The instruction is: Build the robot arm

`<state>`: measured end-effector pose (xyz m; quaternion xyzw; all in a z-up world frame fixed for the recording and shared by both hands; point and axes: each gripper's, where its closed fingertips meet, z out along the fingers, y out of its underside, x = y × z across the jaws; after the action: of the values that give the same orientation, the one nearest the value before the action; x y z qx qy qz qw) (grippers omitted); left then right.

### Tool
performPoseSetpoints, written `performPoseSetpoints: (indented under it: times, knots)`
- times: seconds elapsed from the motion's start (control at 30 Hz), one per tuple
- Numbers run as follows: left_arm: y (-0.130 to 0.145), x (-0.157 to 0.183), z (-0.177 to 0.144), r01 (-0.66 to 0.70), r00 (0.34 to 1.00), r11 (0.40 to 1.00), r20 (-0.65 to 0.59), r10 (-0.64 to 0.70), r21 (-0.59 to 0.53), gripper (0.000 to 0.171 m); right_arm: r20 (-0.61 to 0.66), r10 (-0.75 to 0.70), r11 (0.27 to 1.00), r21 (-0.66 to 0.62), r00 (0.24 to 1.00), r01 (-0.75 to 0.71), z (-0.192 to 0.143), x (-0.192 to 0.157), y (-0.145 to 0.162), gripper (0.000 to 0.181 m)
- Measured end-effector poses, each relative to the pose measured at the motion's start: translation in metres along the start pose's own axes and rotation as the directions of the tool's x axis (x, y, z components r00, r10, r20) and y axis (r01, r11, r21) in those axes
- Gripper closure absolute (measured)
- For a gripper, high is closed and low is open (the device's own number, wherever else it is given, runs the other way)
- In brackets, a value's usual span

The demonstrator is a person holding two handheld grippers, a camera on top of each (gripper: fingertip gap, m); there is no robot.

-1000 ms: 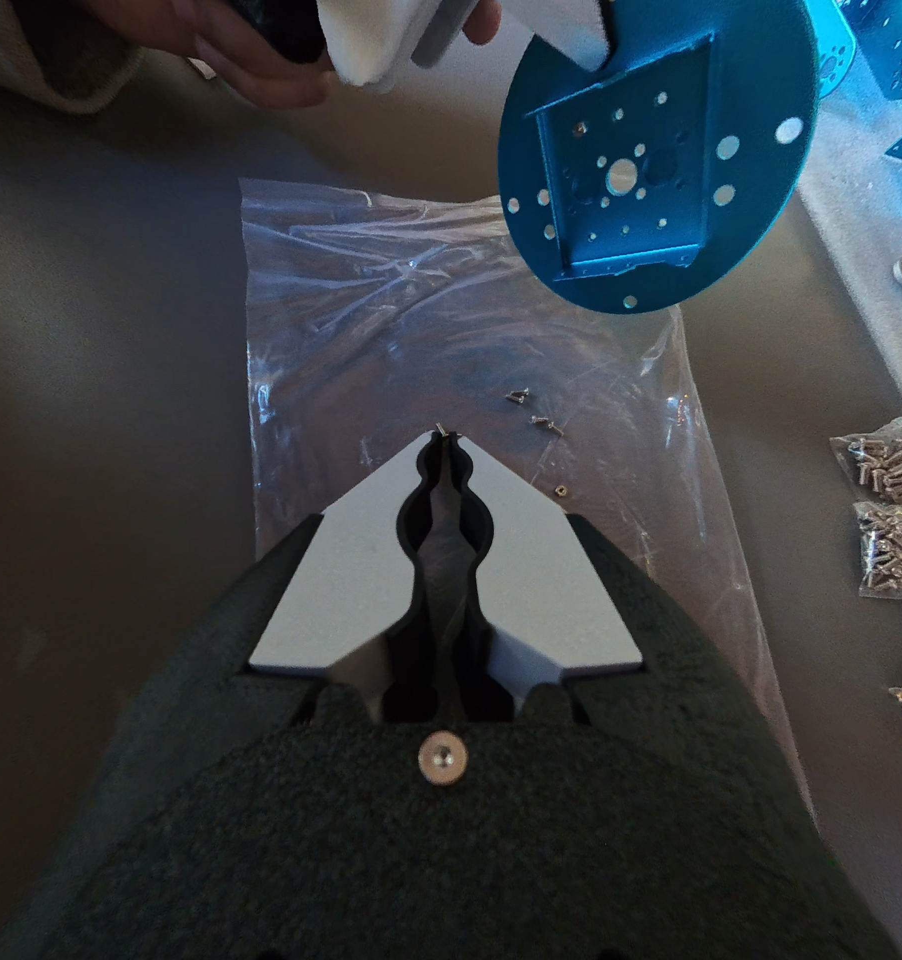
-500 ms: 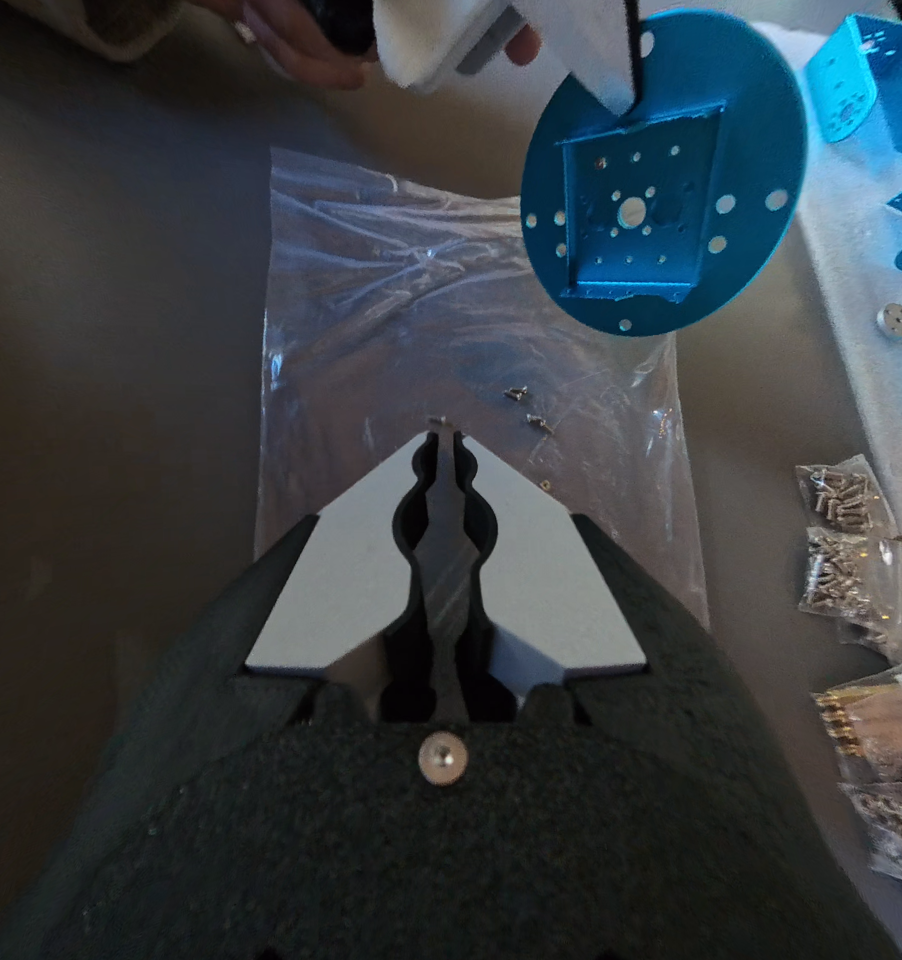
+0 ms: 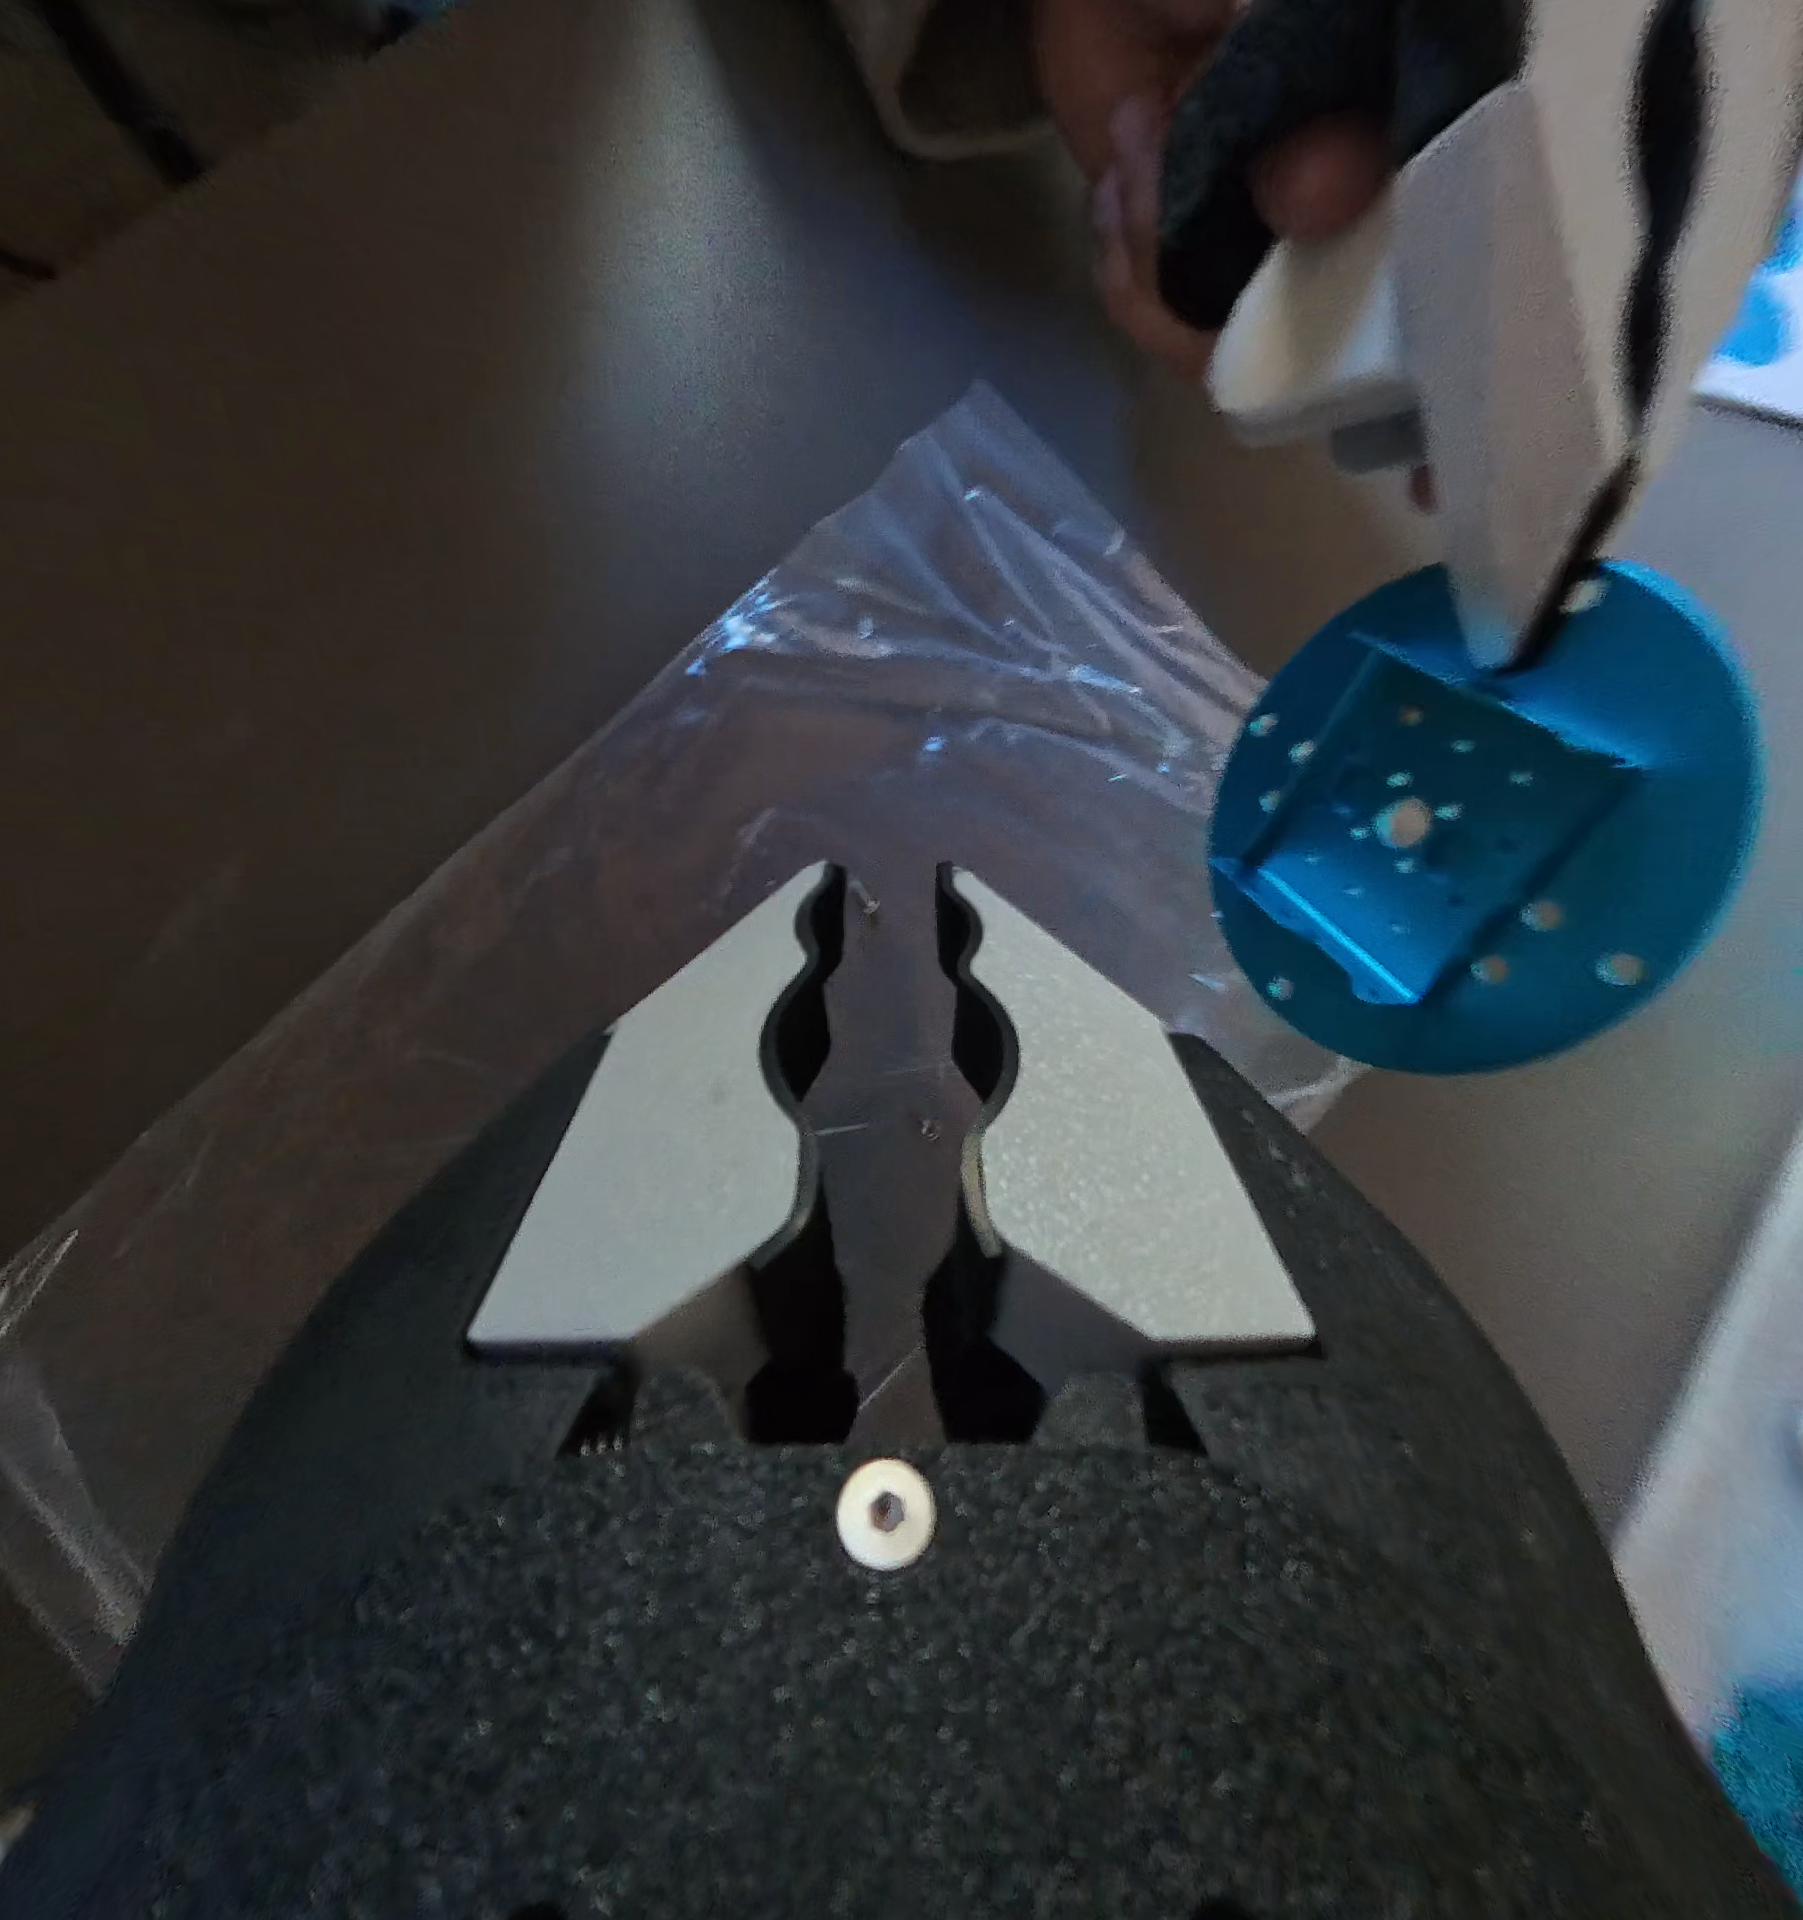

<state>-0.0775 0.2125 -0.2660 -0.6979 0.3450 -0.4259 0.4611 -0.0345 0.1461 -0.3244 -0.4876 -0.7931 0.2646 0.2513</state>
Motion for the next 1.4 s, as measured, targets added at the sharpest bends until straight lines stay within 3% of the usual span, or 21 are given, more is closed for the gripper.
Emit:
performPoseSetpoints:
  times: [0.1, 0.37, 0.67, 1.4]
  knots:
    - [-0.003, -0.005, -0.002, 0.047, 0.999, 0.999, -0.005, -0.047, 0.012, 0.171, 0.13, -0.014, 1.0, 0.002, 0.991, 0.014, 0.004, -0.004, 0.007, 0.165]
    - [-0.004, -0.01, -0.004, 0.124, 0.992, 0.992, -0.024, -0.124, 0.018, 0.171, 0.236, -0.191, 0.981, 0.008, 0.953, 0.194, 0.013, -0.008, 0.016, 0.17]
    - [-0.007, -0.015, -0.007, 0.103, 0.995, 0.994, -0.005, -0.103, 0.022, 0.171, 0.326, -0.226, 0.974, 0.065, 0.918, 0.216, 0.019, -0.007, 0.014, 0.175]
    - [-0.008, -0.018, -0.007, 0.085, 0.996, 0.996, 0.003, -0.085, 0.025, 0.171, 0.291, -0.227, 0.969, 0.16, 0.929, 0.187, 0.016, -0.008, 0.016, 0.176]
